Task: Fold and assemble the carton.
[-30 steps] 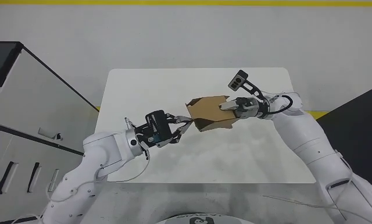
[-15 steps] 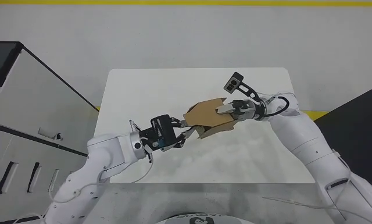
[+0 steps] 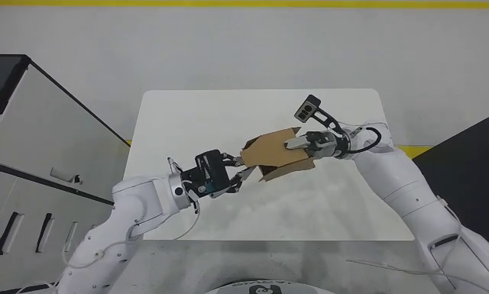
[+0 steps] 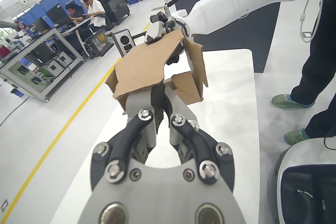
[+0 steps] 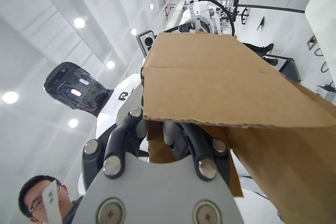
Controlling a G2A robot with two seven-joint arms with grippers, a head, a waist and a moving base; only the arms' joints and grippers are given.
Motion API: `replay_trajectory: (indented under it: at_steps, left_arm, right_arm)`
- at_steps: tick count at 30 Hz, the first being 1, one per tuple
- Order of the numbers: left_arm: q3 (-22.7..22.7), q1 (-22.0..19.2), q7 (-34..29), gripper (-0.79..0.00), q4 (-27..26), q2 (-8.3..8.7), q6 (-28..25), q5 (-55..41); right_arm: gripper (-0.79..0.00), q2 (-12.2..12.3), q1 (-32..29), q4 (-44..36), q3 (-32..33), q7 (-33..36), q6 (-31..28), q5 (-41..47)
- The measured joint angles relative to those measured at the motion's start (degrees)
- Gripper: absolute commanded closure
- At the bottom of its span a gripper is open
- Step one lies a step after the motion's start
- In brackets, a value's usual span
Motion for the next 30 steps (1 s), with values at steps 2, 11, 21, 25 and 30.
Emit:
replay_trajectory:
  at_steps: [2, 11, 21, 25, 30]
  left_arm:
    - [-0.27, 0.1, 0.02, 0.0, -0.05, 0.03, 0.2, -0.07]
    - [-2.15, 0.12, 0.62, 0.0, 0.31, 0.12, 1.86, -0.42]
    - [-2.95, 0.11, 1.84, 0.0, 0.33, 0.12, 2.79, -0.33]
    - [-3.53, 0.26, 1.88, 0.0, 0.21, 0.18, 2.91, -0.38]
    - [-4.12, 0.43, 1.75, 0.0, 0.11, 0.22, 3.43, 0.41]
  right_arm:
    - [0.0, 0.05, -0.03, -0.11, -0.08, 0.0, 0.09, 0.18]
    - [0.0, 0.46, -0.1, -0.55, -0.2, 0.0, 0.48, 1.04]
    - [0.0, 1.39, 0.22, -1.68, -1.36, 0.0, 1.18, 0.51]
    - [0.0, 1.92, 0.53, -2.17, -1.99, 0.0, 1.15, -0.57]
    - [0.0, 2.72, 0.94, -3.35, -3.32, 0.0, 0.92, -1.65]
